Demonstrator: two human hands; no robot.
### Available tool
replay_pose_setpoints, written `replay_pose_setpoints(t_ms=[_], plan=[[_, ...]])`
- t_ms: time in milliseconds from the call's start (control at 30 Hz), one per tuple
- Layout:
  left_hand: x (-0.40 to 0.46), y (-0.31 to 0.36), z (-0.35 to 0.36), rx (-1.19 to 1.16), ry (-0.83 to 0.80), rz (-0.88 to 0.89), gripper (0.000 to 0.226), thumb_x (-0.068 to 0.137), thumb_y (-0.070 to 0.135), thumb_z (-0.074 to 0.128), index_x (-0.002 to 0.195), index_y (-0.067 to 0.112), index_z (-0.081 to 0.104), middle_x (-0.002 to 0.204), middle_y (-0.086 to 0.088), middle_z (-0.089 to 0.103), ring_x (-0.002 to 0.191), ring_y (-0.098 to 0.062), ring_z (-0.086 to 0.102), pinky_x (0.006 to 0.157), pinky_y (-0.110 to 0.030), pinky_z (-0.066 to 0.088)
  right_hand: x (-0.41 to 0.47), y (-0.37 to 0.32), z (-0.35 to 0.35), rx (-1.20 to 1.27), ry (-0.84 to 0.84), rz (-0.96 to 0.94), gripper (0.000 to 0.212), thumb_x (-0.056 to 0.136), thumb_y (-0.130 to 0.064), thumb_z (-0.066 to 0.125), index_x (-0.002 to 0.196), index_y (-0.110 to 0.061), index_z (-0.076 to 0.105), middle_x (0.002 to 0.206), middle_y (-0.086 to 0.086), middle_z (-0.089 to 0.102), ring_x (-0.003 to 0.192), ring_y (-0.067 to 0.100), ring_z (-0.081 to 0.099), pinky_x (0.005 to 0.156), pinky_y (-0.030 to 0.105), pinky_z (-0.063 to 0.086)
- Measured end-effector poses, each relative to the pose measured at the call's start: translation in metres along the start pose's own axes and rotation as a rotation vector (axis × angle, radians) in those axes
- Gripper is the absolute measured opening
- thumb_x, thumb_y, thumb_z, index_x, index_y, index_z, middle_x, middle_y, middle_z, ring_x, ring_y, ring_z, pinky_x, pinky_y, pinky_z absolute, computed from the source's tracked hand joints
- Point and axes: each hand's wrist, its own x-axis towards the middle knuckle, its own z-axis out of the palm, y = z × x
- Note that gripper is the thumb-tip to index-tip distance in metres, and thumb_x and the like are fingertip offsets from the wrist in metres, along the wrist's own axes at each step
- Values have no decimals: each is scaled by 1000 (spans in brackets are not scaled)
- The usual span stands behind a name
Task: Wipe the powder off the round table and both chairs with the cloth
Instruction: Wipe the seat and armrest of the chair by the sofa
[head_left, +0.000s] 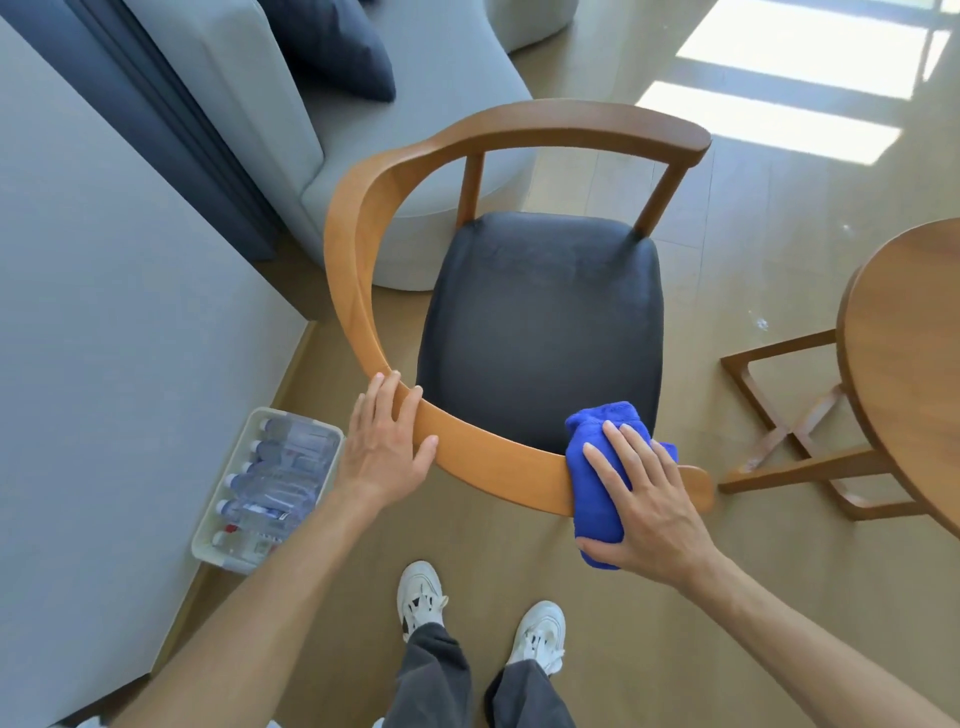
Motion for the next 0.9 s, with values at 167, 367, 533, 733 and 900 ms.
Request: replay_pose_setpoints(t_ms=[167, 367, 533, 733, 900], plan=[[38, -26, -16, -6, 25, -23, 56, 94, 37, 49, 143, 14, 36, 155, -11, 22, 144, -31, 16, 114, -48, 20, 33, -58, 12, 40, 34, 69, 93, 61, -63, 60, 138, -12, 48, 148, 20, 38, 137, 39, 35, 107, 59, 31], [81, -57, -40, -13, 84, 83, 48, 86, 14, 64, 130, 5, 50, 142, -17, 41, 128, -37, 41, 100, -51, 41, 119, -161, 28, 89, 34, 244, 91, 65, -66, 61, 137, -13, 48, 147, 20, 41, 135, 39, 39, 107, 57, 33], [98, -84, -45, -64, 161, 255, 40, 78, -7, 63, 117, -5, 57, 125, -21, 54, 114, -36, 49, 88, -47, 51, 215, -224, 34, 147, -12, 401, 86, 69, -58, 68, 139, -15, 43, 144, 20, 45, 130, 39, 46, 102, 54, 42], [95, -85, -39, 39, 190, 301, 35, 76, 4, 65, 109, -5, 59, 125, -21, 52, 115, -34, 45, 92, -43, 49, 187, -201, 48, 96, 111, 262, 68, 87, -51, 52, 142, -13, 39, 143, 23, 44, 130, 40, 46, 102, 53, 42], [85, -72, -34, 63, 115, 230, 48, 78, 19, 68, 118, -4, 57, 138, -22, 43, 129, -37, 38, 104, -48, 39, 135, -169, 42, 71, 105, 134, 82, 77, -53, 63, 145, -14, 37, 151, 22, 33, 140, 38, 32, 110, 55, 32]])
